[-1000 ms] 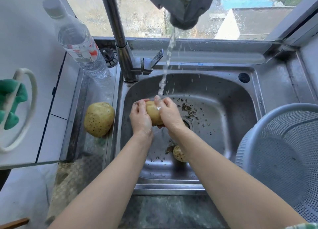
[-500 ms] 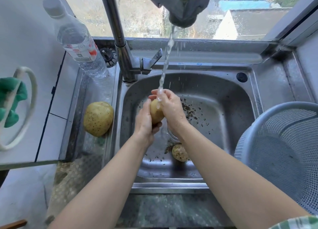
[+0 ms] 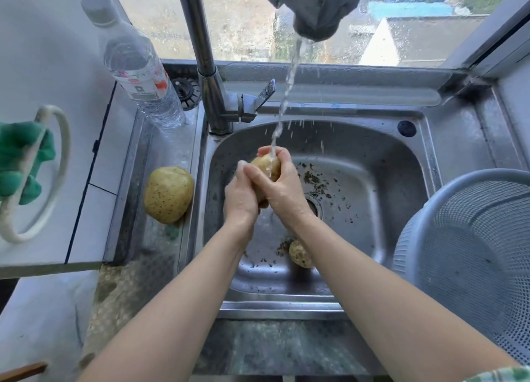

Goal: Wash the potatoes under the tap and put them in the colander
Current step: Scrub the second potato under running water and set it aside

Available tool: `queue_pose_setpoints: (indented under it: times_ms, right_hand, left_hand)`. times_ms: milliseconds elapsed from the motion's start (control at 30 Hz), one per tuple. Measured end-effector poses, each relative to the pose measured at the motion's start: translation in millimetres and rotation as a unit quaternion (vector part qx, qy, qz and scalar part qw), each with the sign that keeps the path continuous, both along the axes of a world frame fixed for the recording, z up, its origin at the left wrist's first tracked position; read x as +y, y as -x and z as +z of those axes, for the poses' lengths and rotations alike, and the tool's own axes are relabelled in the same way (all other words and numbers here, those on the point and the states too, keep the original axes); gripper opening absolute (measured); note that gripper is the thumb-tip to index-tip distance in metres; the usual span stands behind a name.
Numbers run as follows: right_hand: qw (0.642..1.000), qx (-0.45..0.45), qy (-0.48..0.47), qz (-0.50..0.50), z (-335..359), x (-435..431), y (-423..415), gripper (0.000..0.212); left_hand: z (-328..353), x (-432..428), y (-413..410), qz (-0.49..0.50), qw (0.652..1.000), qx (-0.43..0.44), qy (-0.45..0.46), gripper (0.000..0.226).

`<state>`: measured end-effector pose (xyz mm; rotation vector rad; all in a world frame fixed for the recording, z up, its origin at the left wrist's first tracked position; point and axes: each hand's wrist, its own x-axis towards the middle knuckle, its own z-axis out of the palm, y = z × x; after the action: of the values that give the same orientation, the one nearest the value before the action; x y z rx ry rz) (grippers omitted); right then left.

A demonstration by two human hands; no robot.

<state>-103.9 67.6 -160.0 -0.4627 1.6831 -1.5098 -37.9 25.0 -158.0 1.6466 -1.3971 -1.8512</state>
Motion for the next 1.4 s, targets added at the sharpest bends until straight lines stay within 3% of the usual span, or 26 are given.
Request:
queue_pose_setpoints:
  times_ms: [67, 133, 200, 333, 433, 533, 633, 767, 833, 900, 933, 1067, 1167, 1200, 1300, 1400]
  right_hand:
    - [0.999, 0.034, 0.017, 0.002, 0, 1, -1, 0.040]
    - [0.997, 0.059, 0.001, -0.047, 0, -5, 2, 0.025]
    - [0.991, 0.017, -0.043, -0.124, -1, -13, 8, 0.019]
    - [0.960, -0.105, -0.139, -0.217, -4, -22, 19, 0.046]
    - [0.969, -0.103, -0.167, -0.151, -2, -18, 18, 0.046]
    - [0.989, -0.088, -0.109, -0.037, 2, -5, 8, 0.036]
    - [0.992, -0.091, -0.082, -0.022, -5, -1, 0, 0.049]
    - [0.967, -0.200, -0.086, -0.130, -3, -10, 3, 0.022]
    - [0.960, -0.205, -0.127, -0.141, -2, -10, 7, 0.025]
    - [0.961, -0.195, -0.152, -0.120, -1, -7, 8, 0.034]
    - [0.964, -0.191, -0.148, -0.114, -2, -5, 7, 0.038]
    - [0.984, -0.160, -0.073, -0.040, -7, 1, -4, 0.032]
    - [0.990, -0.124, -0.063, 0.008, -14, 5, -9, 0.066]
    - [0.992, -0.109, -0.068, 0.003, -13, 3, -9, 0.068]
    - [0.993, -0.083, -0.058, -0.056, -9, -2, -8, 0.048]
    - [0.991, -0.062, -0.042, -0.112, -5, -5, -1, 0.016]
  left_hand:
    - [-3, 1, -1, 0.006, 1.000, -0.025, 0.002, 0.062]
    - [-9, 5, -2, 0.004, 0.999, -0.040, 0.032, 0.056]
    - [-13, 9, -4, -0.007, 0.994, -0.057, 0.088, 0.053]
    - [-6, 19, -7, -0.094, 0.984, -0.039, 0.146, 0.066]
    - [-6, 14, -3, -0.116, 0.981, -0.057, 0.147, 0.055]
    - [-7, -2, 3, -0.009, 0.996, -0.066, 0.062, 0.058]
    - [-4, -5, 3, 0.093, 0.994, 0.037, -0.033, 0.043]
    - [-10, 5, -4, 0.005, 0.983, 0.177, 0.051, 0.035]
    - [-8, 7, -4, -0.023, 0.977, 0.193, 0.087, 0.034]
    - [0, 5, 2, 0.011, 0.979, 0.173, 0.108, 0.016]
    - [4, 2, 6, 0.046, 0.982, 0.157, 0.092, 0.005]
    - [8, -13, 17, 0.202, 0.971, 0.100, -0.075, 0.027]
    - [11, -11, 13, 0.200, 0.967, 0.099, -0.123, 0.038]
    - [12, -9, 12, 0.200, 0.966, 0.106, -0.125, 0.042]
    - [12, 0, 7, 0.174, 0.971, 0.129, -0.103, 0.040]
    - [5, 8, 1, 0.047, 0.994, 0.093, -0.034, 0.031]
